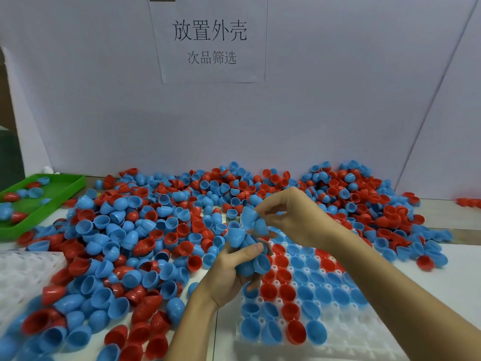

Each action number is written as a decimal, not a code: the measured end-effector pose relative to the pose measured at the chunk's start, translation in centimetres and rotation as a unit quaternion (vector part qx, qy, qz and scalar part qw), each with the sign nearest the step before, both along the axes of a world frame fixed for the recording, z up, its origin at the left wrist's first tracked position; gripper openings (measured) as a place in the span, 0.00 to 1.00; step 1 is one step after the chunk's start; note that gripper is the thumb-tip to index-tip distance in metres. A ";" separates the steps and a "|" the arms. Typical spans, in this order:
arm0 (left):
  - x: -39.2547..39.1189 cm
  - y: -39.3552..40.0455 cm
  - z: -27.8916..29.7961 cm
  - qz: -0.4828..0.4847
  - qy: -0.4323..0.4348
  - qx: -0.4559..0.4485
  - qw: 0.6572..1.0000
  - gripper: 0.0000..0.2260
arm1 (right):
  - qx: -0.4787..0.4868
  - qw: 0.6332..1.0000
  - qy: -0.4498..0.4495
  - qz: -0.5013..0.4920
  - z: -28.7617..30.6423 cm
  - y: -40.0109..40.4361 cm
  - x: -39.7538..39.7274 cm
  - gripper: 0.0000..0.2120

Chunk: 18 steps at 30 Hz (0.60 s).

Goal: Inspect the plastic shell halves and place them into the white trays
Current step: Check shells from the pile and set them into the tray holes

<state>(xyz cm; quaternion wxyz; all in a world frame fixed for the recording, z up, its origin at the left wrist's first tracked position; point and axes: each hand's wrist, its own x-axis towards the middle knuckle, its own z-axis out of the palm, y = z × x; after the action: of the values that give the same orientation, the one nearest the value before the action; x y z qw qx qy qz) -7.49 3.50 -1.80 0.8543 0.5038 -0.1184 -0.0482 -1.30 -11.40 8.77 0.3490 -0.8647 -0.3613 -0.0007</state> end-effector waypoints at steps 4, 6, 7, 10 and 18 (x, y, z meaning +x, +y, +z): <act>0.5 0.2 -0.3 0.024 0.007 0.011 1.000 0.11 | 0.040 0.998 0.015 -0.042 -0.7 -2.3 0.3 0.09; 0.8 0.3 -0.4 0.057 0.009 0.012 0.998 0.11 | 0.016 0.998 0.020 -0.062 -0.8 -4.1 0.0 0.08; 0.9 0.3 -0.5 0.071 0.010 0.005 0.997 0.11 | -0.010 0.998 0.020 -0.065 -0.9 -5.0 -0.2 0.07; 1.3 0.4 -0.6 0.096 0.019 -0.023 0.995 0.12 | -0.080 0.995 0.028 -0.059 -1.2 -7.5 -1.2 0.07; 1.2 -0.1 -0.7 0.103 0.024 -0.025 0.994 0.11 | -0.121 0.985 0.067 -0.101 -2.2 -11.2 -3.4 0.13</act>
<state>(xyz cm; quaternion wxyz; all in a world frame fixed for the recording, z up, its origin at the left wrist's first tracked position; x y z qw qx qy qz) -6.26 3.41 -2.49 0.8697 0.4905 -0.0466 0.0305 -4.66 -22.63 6.53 0.2629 -0.9308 -0.2455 0.0654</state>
